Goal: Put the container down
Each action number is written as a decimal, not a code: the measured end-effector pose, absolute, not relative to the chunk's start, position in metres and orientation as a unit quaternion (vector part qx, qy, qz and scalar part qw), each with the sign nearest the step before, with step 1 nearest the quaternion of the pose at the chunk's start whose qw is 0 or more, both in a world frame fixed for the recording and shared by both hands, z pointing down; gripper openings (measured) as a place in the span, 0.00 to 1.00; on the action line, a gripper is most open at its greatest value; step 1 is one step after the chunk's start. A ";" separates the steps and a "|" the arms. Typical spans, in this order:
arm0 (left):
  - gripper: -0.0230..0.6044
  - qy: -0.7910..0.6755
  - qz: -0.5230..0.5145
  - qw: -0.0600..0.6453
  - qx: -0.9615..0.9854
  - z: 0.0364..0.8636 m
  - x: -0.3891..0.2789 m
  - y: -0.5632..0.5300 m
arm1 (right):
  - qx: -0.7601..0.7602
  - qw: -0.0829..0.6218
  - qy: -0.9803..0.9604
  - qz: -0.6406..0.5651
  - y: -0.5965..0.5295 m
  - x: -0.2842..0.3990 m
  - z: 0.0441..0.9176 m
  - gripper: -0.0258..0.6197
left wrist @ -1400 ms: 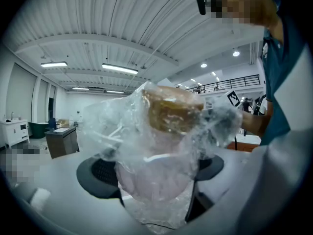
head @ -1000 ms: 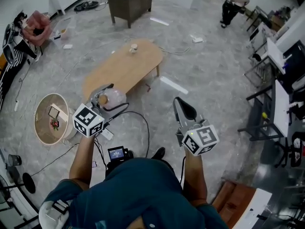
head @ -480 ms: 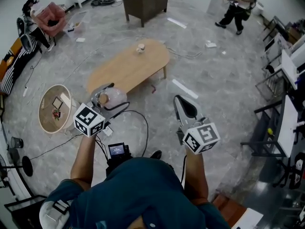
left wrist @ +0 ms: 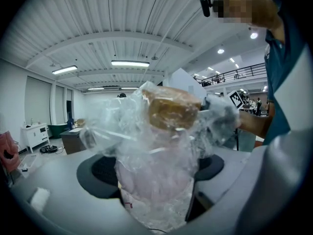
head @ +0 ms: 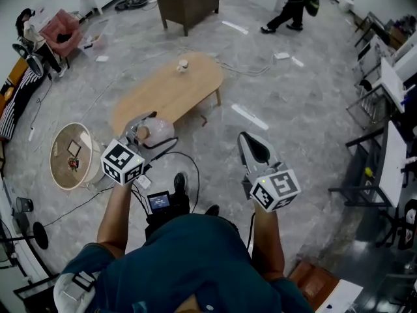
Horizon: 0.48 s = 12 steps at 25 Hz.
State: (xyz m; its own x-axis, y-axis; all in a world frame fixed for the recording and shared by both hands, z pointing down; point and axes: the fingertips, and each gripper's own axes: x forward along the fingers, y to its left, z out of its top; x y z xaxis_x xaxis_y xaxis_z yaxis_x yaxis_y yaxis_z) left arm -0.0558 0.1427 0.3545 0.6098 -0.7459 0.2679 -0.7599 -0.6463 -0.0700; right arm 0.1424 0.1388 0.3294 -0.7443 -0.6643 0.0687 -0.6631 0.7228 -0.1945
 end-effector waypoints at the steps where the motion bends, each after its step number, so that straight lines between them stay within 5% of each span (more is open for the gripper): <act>1: 0.68 -0.414 0.137 0.026 0.899 0.356 -0.054 0.137 | -0.363 0.002 0.926 -0.104 0.135 0.145 0.330 0.06; 12: 0.68 -0.357 0.114 0.019 0.927 0.352 -0.068 0.039 | -0.427 -0.004 0.900 -0.093 0.064 0.129 0.319 0.06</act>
State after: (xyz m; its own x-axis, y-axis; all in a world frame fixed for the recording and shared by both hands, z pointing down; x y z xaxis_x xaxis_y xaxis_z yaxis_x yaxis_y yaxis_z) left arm -0.0675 0.0392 0.3515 0.7190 -0.6575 0.2254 -0.6664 -0.7442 -0.0454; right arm 0.1291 0.0636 0.3186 -0.6357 -0.7670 0.0868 -0.7685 0.6185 -0.1638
